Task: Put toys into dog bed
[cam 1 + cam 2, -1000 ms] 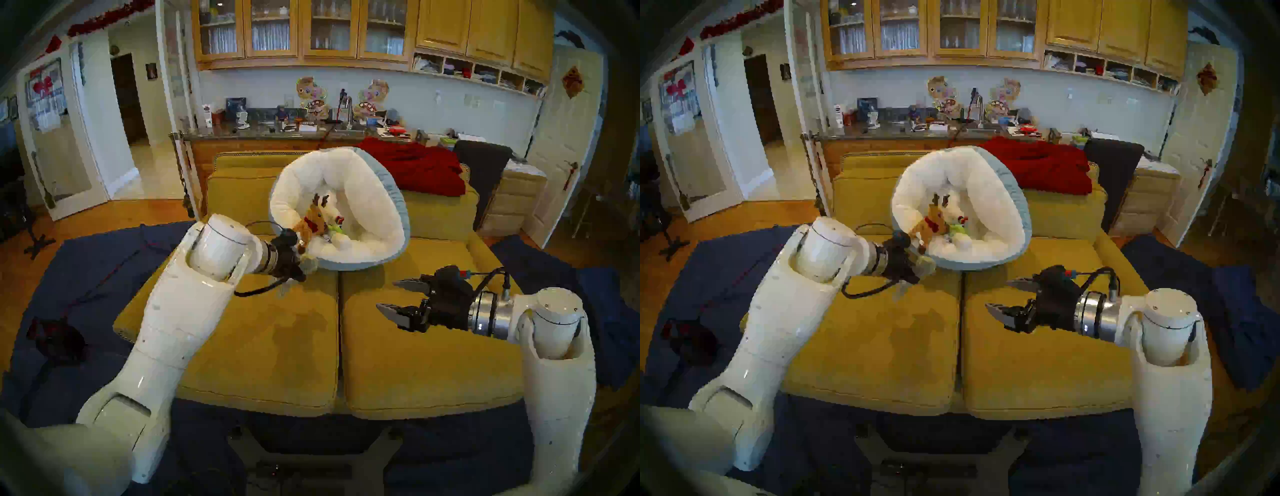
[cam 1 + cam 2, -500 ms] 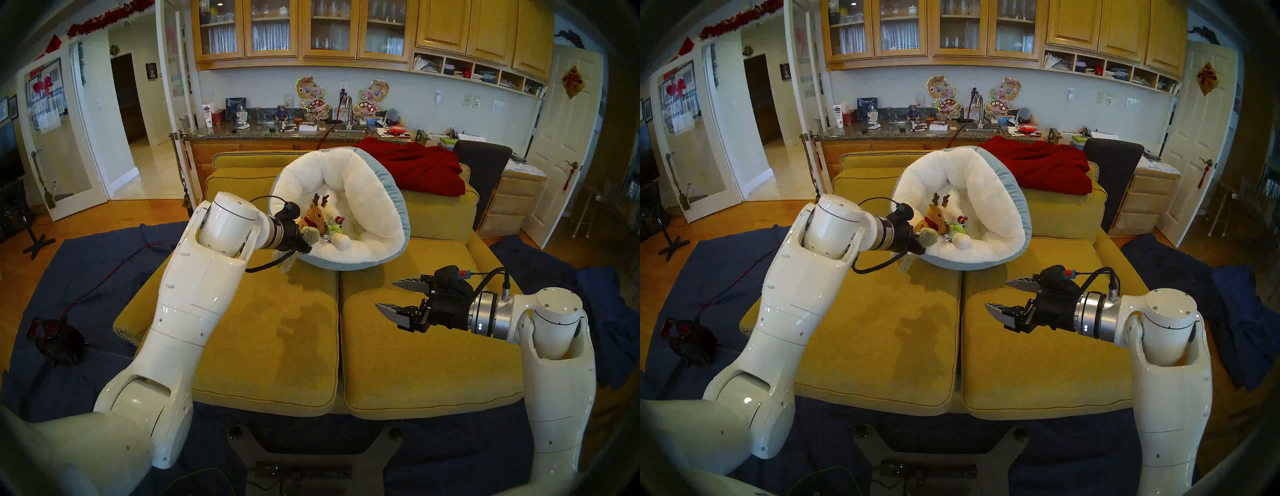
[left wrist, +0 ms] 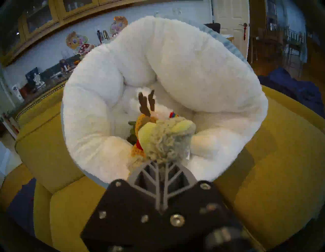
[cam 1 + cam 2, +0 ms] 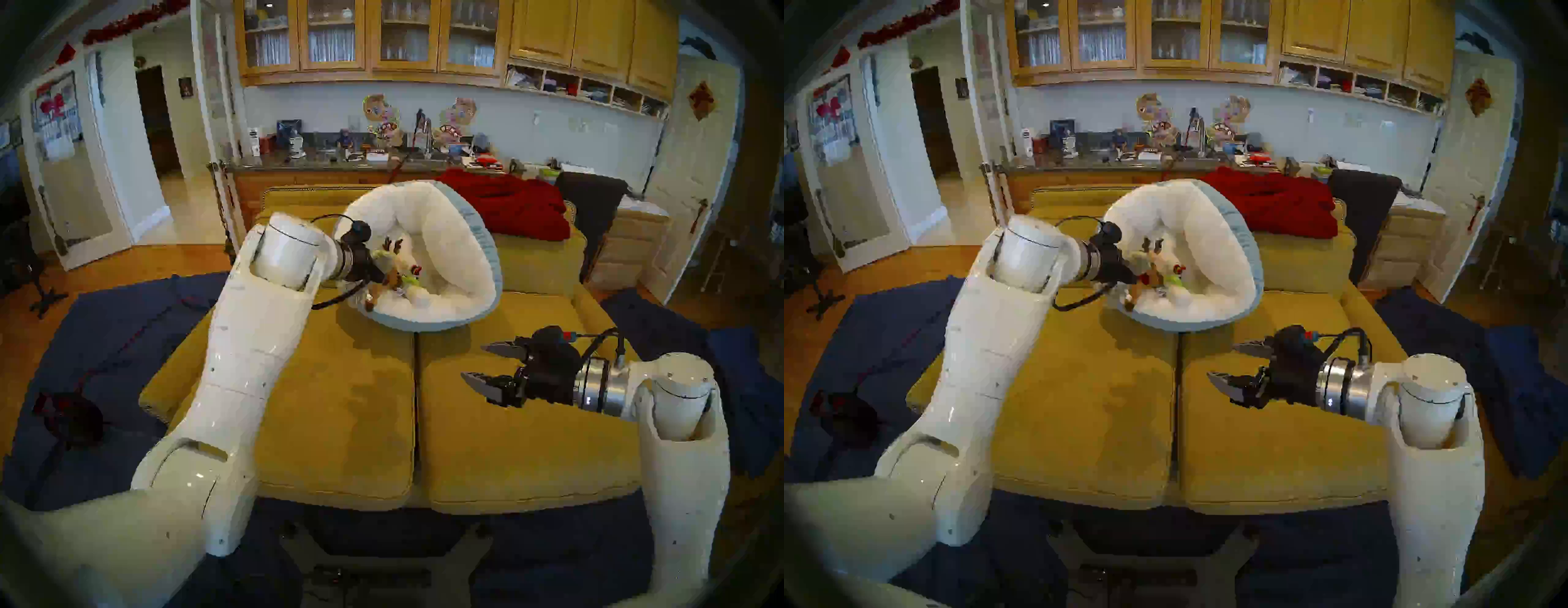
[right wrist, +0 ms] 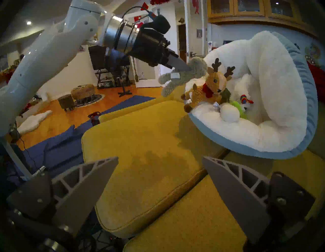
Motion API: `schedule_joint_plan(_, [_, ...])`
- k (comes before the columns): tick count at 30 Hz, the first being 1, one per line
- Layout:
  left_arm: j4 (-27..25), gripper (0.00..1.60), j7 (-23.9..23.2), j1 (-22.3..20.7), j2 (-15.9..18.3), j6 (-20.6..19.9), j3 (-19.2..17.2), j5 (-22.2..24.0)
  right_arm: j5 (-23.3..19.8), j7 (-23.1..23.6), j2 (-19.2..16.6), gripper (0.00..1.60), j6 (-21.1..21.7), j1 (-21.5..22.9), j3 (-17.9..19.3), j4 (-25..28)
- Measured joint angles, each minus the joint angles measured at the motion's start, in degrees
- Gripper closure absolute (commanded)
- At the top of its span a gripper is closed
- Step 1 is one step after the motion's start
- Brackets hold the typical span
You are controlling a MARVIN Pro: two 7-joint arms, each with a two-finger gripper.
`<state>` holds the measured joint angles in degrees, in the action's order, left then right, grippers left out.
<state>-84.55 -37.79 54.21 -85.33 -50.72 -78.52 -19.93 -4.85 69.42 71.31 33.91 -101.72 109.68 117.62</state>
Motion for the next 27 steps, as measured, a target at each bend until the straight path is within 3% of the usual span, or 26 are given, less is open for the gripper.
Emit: schedule_joint_plan(27, [13.4,1.60,3.9,-8.5,-5.8,4.4,-3.8,-3.2,0.0,0.0,0.0,0.00,-0.3,0.0,0.0,-0.3])
